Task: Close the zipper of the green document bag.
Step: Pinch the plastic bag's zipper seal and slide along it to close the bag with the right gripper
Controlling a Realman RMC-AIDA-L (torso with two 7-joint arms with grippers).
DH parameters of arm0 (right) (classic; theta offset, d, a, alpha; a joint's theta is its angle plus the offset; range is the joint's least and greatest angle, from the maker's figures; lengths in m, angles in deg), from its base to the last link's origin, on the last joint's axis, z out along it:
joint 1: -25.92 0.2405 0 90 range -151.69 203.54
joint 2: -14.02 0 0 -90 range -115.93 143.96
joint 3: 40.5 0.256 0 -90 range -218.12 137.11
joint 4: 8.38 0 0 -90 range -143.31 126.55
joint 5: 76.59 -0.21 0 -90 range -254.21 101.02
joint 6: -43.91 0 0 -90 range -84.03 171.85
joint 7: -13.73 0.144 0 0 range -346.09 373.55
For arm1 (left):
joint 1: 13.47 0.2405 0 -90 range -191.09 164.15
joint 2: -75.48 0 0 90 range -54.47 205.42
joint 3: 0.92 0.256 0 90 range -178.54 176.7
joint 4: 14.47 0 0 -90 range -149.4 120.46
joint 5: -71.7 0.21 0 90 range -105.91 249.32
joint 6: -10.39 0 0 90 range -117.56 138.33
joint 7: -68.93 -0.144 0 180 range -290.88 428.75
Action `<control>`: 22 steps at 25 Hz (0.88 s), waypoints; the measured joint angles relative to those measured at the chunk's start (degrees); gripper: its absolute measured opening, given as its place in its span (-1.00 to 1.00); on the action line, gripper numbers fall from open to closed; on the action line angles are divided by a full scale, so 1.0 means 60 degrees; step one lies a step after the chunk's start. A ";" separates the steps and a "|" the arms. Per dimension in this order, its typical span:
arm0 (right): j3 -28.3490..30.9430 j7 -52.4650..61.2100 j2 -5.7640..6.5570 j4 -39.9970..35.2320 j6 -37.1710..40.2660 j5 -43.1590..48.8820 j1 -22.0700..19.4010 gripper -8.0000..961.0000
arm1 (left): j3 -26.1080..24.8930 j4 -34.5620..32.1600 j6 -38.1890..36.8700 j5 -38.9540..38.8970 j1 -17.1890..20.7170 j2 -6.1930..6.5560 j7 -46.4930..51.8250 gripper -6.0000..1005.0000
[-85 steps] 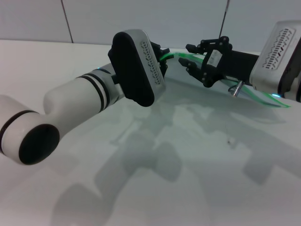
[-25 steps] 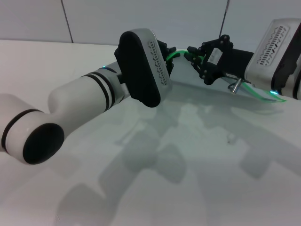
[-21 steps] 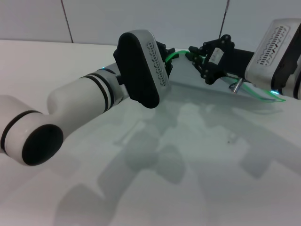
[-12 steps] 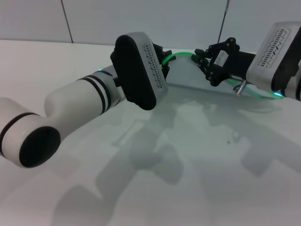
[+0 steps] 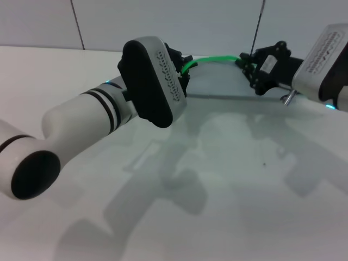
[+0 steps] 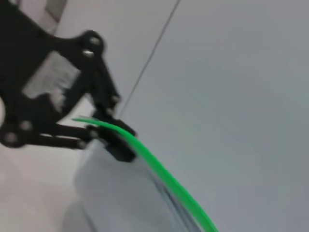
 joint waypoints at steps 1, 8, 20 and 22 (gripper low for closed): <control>0.0079 0.0000 0.0002 0.0005 -0.0025 0.0010 -0.0012 -0.82 | -0.0004 -0.0054 0.0003 0.0000 0.0061 0.0003 -0.0050 -0.89; 0.0292 -0.0002 0.0012 0.0034 -0.0728 0.0021 -0.0084 -0.82 | -0.0154 -0.0618 -0.0023 0.0000 0.0686 0.0020 -0.0404 -0.89; 0.1082 -0.0061 0.0024 0.0131 -0.1370 0.0025 -0.0172 -0.82 | -0.0575 -0.1214 -0.0046 0.0000 0.1476 0.0024 -0.0625 -0.89; 0.1259 -0.0115 0.0025 0.0131 -0.1464 0.0025 -0.0202 -0.82 | -0.0662 -0.1322 -0.0049 0.0000 0.1589 0.0021 -0.0696 -0.89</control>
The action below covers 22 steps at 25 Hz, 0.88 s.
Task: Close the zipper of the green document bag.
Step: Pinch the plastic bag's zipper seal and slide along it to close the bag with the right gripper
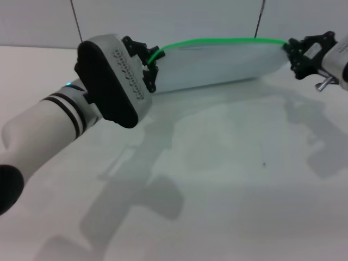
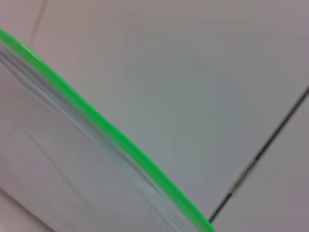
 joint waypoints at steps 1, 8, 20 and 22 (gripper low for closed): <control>0.0061 -0.0031 0.0001 0.0000 -0.0031 0.0000 -0.0008 -0.82 | -0.0039 -0.0043 0.0000 0.0000 0.0054 -0.0002 -0.0027 -0.89; 0.0432 -0.0263 -0.0006 -0.0001 -0.0062 0.0000 -0.0033 -0.82 | -0.0178 -0.0178 -0.0004 0.0000 0.0212 -0.0014 -0.0090 -0.89; 0.0621 -0.0373 -0.0014 -0.0003 -0.0052 -0.0002 -0.0112 -0.82 | -0.0248 -0.0185 -0.0003 -0.0001 0.0221 -0.0023 -0.0108 -0.90; 0.0597 -0.0450 -0.0041 -0.0002 -0.0032 -0.0002 -0.0113 -0.82 | -0.0253 -0.0137 -0.0080 -0.0008 0.0210 -0.0044 -0.0107 -0.90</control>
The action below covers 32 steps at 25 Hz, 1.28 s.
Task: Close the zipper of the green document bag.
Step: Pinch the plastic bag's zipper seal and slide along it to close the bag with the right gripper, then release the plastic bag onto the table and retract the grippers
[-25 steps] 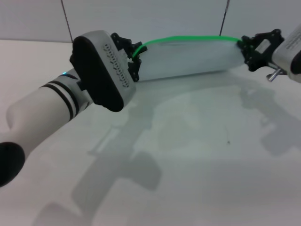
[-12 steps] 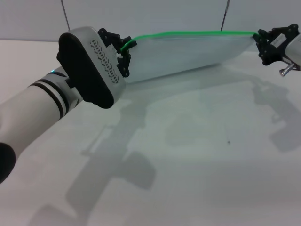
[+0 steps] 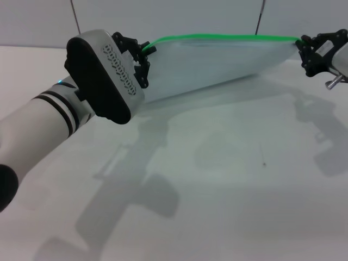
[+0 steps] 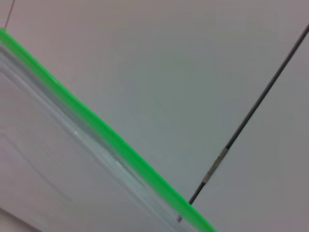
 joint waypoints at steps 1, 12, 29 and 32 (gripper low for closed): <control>-0.0017 -0.0030 -0.0010 0.0000 0.0013 -0.0002 -0.0003 -0.82 | -0.0020 0.0056 -0.0113 -0.0023 0.0000 -0.0027 0.0007 -0.90; -0.0095 -0.0393 -0.0159 -0.0735 0.0461 -0.1958 -0.0646 -0.31 | -0.0073 0.1006 -0.1544 -0.0477 -0.0300 -0.0193 0.0154 -0.75; -0.2342 -0.4401 -0.0235 0.0007 0.2236 -0.8924 -0.0888 0.46 | 0.1491 0.4507 -0.9344 -0.2862 -0.1243 -0.0167 0.4790 0.31; -0.3027 -0.5565 -0.0237 0.0096 0.2285 -1.0964 -0.0945 0.46 | 0.1728 0.5243 -0.9633 -0.2923 -0.1502 -0.0187 0.5094 0.46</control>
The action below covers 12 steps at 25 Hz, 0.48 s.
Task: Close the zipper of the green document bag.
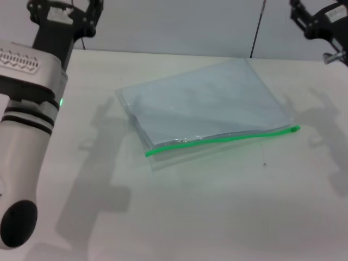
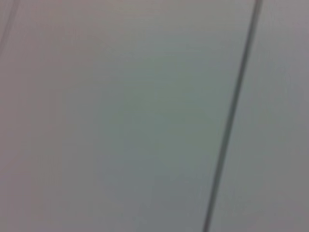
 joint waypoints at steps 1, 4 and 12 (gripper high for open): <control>-0.0183 -0.0426 -0.0001 0.0008 0.0001 -0.0676 -0.0028 0.46 | 0.0037 0.0071 -0.0003 -0.0029 -0.0026 -0.0006 0.0006 0.45; -0.0646 -0.1421 0.0008 0.0100 0.0016 -0.2307 -0.0078 0.46 | 0.0120 0.0169 -0.0011 -0.0138 -0.0046 -0.0011 0.0028 0.44; -0.1037 -0.1848 0.0024 0.1532 0.1619 -0.4926 -0.0108 0.46 | 0.0639 0.0826 -0.0591 -0.0614 -0.0101 -0.0031 0.0468 0.42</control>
